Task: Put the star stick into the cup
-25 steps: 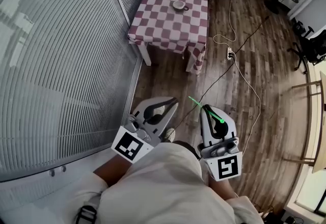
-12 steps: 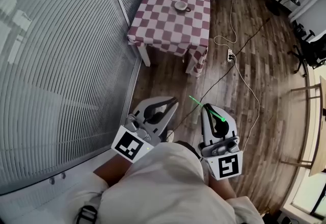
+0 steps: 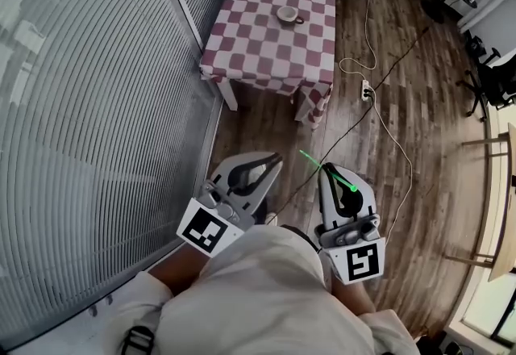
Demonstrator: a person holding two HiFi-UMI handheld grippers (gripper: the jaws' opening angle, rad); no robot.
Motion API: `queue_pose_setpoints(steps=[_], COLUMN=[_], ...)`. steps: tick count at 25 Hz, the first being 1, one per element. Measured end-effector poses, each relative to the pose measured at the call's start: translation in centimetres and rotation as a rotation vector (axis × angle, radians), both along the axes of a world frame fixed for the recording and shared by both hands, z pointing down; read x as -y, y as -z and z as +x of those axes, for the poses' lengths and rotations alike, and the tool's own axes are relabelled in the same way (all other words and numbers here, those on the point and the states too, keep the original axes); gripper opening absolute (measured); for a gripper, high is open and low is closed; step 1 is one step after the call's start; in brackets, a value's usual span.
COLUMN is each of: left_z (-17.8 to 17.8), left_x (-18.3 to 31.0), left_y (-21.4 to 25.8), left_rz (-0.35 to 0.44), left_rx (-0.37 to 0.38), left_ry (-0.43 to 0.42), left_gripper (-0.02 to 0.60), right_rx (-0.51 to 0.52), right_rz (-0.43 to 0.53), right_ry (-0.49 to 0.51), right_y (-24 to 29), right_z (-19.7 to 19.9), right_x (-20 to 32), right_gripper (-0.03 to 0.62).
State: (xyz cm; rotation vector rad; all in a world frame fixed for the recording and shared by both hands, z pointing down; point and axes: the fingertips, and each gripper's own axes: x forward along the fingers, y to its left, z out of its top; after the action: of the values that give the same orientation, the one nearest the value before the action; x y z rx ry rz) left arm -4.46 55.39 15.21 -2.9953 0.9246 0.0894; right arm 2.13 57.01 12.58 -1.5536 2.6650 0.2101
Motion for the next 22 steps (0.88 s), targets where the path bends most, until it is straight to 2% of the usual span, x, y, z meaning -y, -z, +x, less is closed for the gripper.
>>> queue_pose_setpoints(steps=[22], left_z=[-1.7], left_x=[20.2], left_y=[0.2], left_rz=[-0.004], left_rx=[-0.003], left_ry=[-0.035], left_gripper=[0.034], right_rx=[-0.019], right_rz=[-0.008], right_ry=[-0.015], right_y=[0.6], right_z=[-2.3], right_x=[20.0], right_gripper=[0.038])
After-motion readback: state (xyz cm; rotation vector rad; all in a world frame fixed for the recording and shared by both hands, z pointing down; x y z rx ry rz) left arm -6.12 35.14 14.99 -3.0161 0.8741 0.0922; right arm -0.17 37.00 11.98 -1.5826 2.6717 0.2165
